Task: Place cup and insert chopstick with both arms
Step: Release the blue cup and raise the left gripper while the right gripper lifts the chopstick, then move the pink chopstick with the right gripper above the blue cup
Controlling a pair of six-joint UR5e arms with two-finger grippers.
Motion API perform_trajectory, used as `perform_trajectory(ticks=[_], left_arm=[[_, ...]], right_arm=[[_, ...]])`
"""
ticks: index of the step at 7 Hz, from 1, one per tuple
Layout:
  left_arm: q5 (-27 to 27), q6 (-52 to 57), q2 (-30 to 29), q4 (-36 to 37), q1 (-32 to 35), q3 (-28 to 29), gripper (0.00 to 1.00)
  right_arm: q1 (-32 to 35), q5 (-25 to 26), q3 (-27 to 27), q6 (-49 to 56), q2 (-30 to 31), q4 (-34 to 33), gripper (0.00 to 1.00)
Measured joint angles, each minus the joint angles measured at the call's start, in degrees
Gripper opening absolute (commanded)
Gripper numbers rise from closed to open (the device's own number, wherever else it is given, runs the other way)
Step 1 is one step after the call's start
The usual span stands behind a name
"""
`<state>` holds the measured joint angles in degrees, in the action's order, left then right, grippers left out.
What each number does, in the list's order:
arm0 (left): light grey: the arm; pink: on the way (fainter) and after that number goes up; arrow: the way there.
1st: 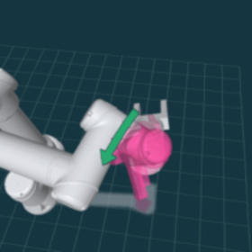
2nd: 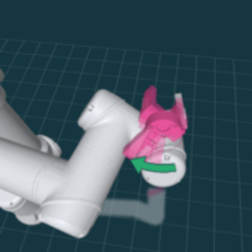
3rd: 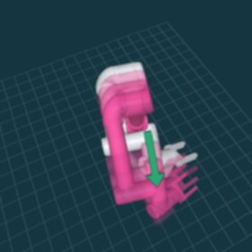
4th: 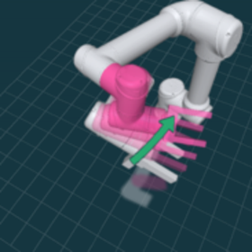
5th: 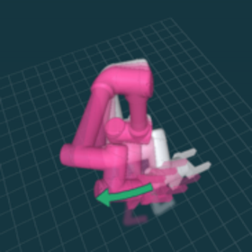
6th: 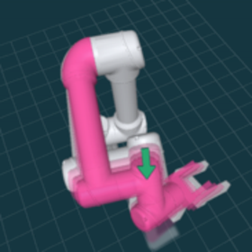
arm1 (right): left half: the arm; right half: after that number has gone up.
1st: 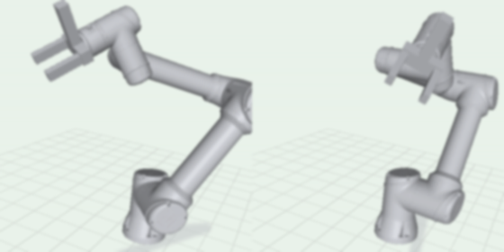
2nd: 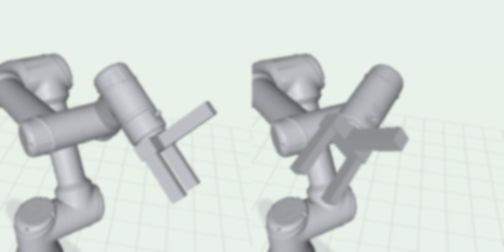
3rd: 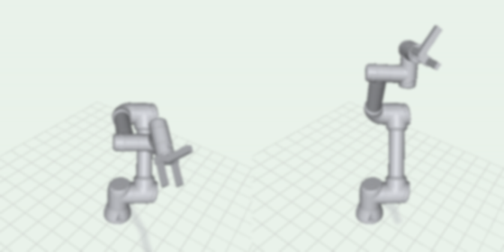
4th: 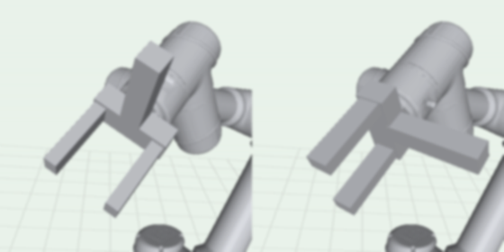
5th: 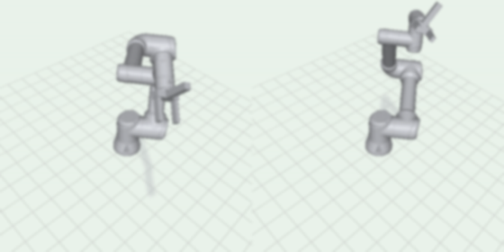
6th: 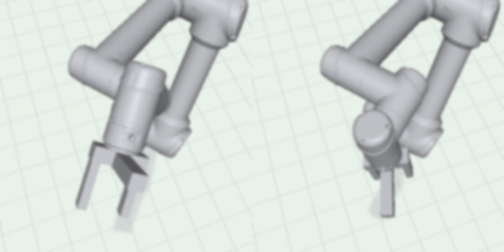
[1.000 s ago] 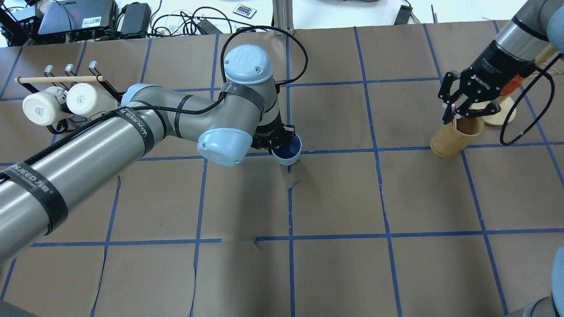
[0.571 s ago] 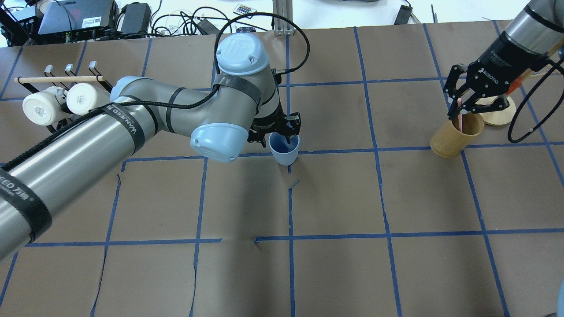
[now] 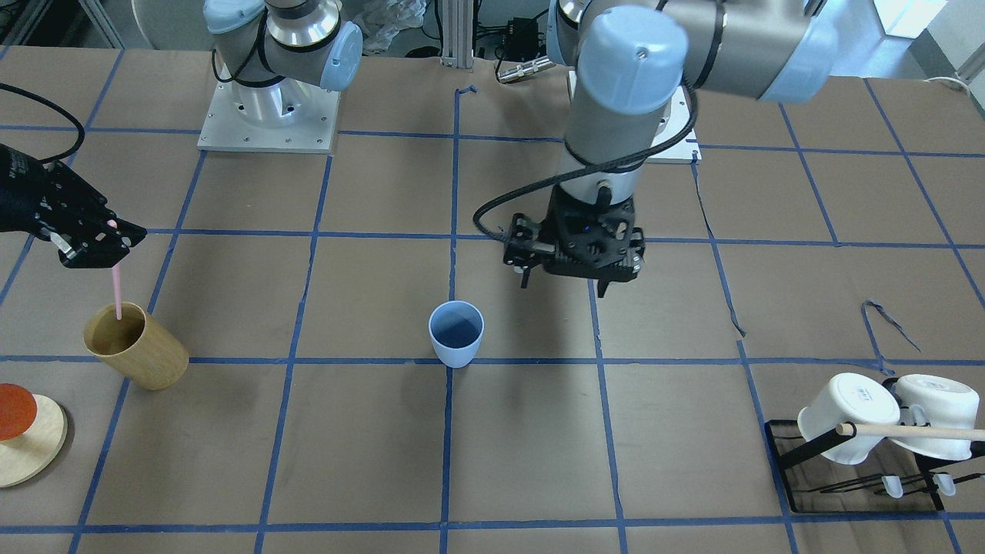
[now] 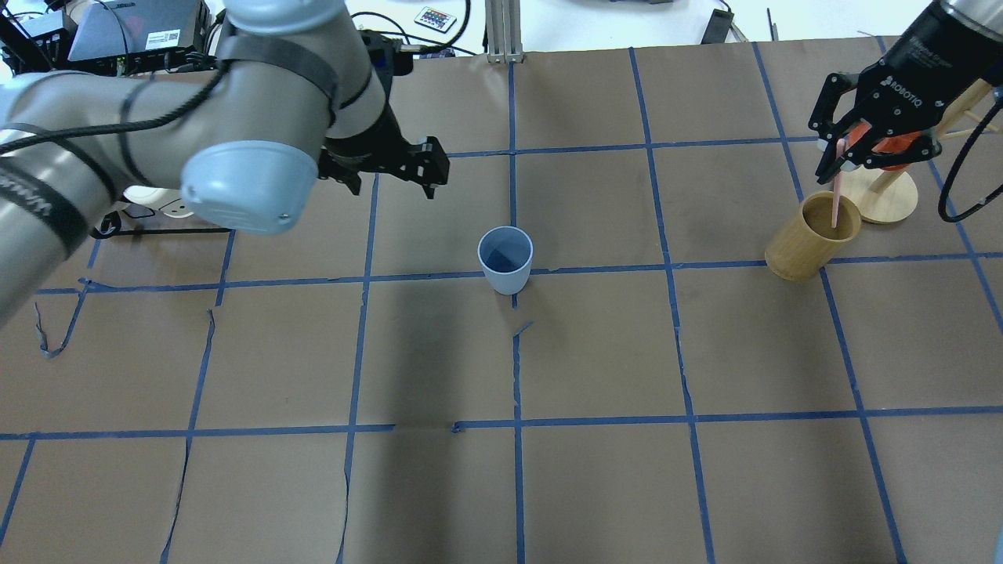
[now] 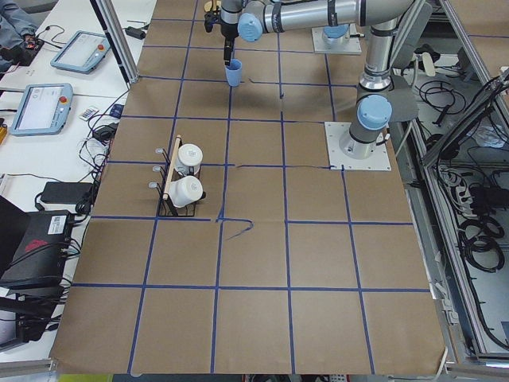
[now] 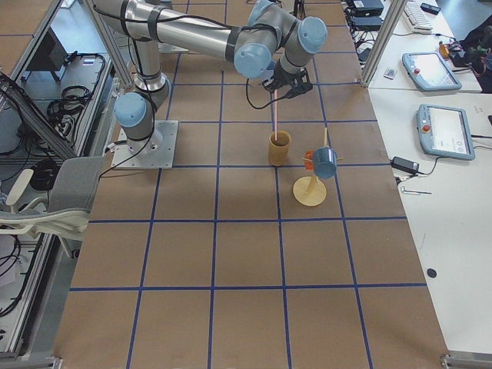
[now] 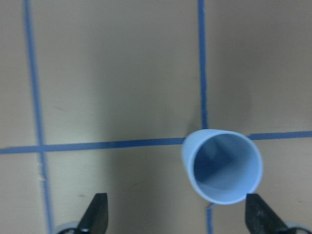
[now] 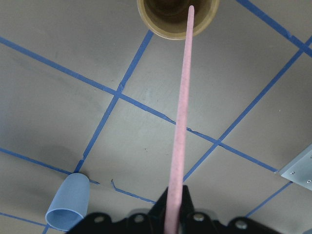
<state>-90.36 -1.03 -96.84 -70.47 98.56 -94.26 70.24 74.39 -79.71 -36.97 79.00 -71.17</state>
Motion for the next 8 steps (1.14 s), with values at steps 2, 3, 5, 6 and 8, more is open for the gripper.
perform_trajectory(ticks=[2, 3, 5, 6, 8], left_arm=[[-0.40, 2.81, 6.21, -4.95, -2.47, 0.28, 1.00], [-0.15, 3.04, 7.35, -5.88, -3.50, 0.61, 1.00], [0.08, 3.13, 7.77, -6.72, -6.02, 1.06, 1.00], [-0.08, 3.10, 7.82, -7.09, -6.77, 1.19, 1.00], [-0.46, 2.33, 7.88, -8.74, -7.31, 1.49, 1.00]], right_arm=[[3.66, -2.41, 1.18, -1.86, 0.79, 0.73, 0.00], [6.93, -4.42, 1.64, -5.70, 0.91, 0.52, 0.00], [14.61, -10.12, 2.36, -15.68, 0.86, -3.10, 0.00], [17.86, -13.61, 2.46, -20.79, 0.72, -6.48, 0.00], [20.82, -22.33, 2.25, -27.52, 0.10, -12.37, 0.00]])
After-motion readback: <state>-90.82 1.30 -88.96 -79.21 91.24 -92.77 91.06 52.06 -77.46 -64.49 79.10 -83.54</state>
